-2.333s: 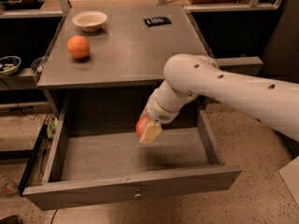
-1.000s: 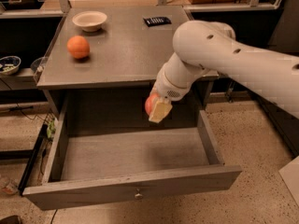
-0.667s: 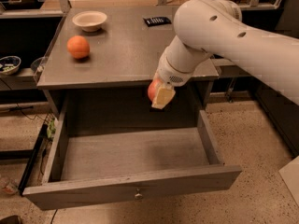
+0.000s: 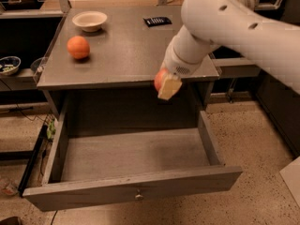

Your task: Pick apple from top drawer and place on counter

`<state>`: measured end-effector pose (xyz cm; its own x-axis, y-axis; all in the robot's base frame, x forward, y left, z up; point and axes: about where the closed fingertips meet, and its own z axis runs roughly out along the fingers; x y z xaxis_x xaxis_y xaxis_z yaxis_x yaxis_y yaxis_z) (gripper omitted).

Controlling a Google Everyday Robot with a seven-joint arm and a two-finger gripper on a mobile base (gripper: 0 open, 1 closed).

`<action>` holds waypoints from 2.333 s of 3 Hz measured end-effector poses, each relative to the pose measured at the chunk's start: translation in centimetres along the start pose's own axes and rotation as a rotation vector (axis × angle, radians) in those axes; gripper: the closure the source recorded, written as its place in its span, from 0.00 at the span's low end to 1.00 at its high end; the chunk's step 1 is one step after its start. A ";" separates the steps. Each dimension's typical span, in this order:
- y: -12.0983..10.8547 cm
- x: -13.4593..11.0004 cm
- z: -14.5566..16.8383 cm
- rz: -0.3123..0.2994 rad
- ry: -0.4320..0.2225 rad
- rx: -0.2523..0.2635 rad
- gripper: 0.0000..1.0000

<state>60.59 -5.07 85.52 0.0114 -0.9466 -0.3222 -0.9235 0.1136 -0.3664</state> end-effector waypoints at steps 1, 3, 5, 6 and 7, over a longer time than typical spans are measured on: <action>-6.3 -0.1 -3.9 -0.016 0.025 0.108 1.00; -8.1 -0.3 -2.4 -0.035 0.027 0.088 1.00; -11.6 -1.2 1.3 -0.068 0.081 0.029 1.00; -11.6 -1.1 1.5 -0.067 0.080 0.026 1.00; -12.5 -1.2 2.5 -0.070 0.061 0.016 1.00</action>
Offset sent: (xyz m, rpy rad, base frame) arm 0.0786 -0.0235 0.0859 -0.0587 -0.1429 -0.0247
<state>73.03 -4.61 88.31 0.0520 -0.9691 -0.2413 -0.9149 0.0507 -0.4006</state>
